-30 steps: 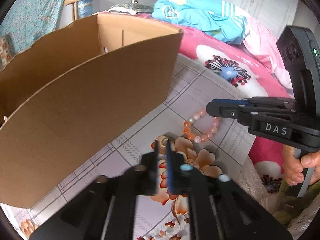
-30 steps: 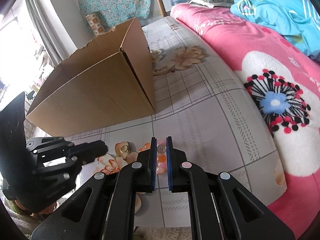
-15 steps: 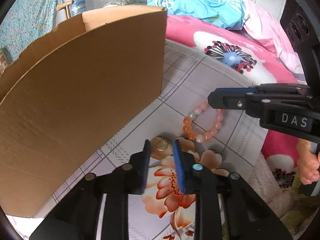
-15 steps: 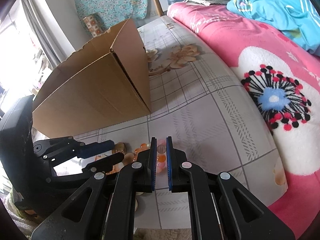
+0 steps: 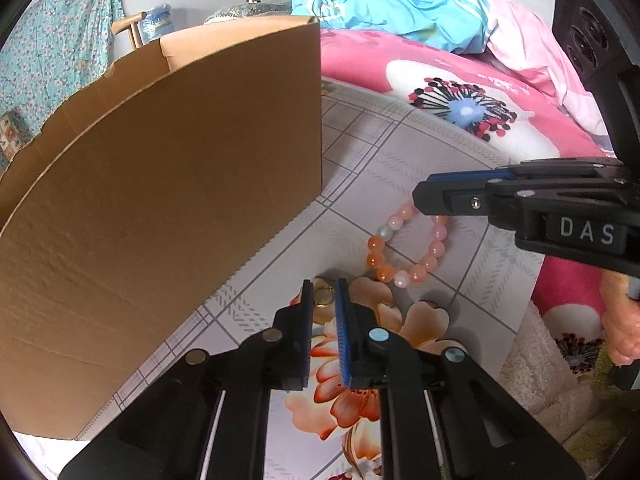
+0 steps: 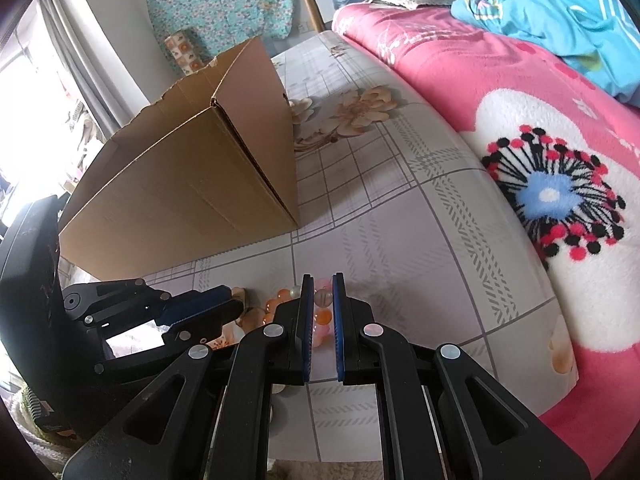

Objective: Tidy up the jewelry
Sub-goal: 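Carry both items over the box and open both grippers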

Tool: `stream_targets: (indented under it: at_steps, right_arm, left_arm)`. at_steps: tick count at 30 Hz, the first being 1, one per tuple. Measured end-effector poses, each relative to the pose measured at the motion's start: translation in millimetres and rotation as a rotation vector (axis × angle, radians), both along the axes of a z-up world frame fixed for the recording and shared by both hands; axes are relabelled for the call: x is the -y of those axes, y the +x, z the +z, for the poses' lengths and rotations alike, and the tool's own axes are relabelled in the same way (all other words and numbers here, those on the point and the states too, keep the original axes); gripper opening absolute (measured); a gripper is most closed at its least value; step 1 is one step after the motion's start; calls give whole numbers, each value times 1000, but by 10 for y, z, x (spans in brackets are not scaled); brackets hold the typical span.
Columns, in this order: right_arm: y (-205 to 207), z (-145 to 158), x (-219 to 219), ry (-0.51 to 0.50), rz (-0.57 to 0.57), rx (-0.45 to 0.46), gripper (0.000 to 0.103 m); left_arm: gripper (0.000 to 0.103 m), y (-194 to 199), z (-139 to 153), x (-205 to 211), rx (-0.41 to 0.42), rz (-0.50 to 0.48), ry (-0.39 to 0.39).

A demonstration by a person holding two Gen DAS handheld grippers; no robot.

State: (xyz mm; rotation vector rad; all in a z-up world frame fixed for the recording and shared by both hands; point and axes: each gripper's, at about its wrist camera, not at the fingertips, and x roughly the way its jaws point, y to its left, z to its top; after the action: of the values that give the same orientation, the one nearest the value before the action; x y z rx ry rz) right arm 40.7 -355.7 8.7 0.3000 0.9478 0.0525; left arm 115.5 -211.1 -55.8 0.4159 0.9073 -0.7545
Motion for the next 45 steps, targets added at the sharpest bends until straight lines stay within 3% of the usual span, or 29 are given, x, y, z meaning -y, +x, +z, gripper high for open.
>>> stream_targets:
  at_steps: [10, 19, 25, 30, 36, 42, 45]
  right_arm:
    - [-76, 214, -99, -9, 36, 48, 7]
    - [-127, 794, -218, -63, 110, 158, 7]
    - [1, 1330, -229, -92, 159, 277, 7]
    - [405, 1605, -312, -82, 250, 340, 7]
    - [1034, 1347, -451, -34, 370, 213, 7]
    - [1384, 1083, -552, -66, 429, 113, 7]
    - [1405, 1051, -558, -67, 452, 100, 7]
  left_arm:
    - [10, -102, 302, -251, 37, 13, -54]
    - [10, -106, 1017, -790, 107, 59, -176]
    - [10, 244, 1408, -1045, 127, 100, -239]
    - [10, 837, 1282, -1013, -78, 113, -260]
    - [10, 1433, 831, -804, -382, 130, -236]
    - [11, 1757, 464, -631, -612, 192, -173]
    - [24, 1861, 321, -597, -725, 231, -168]
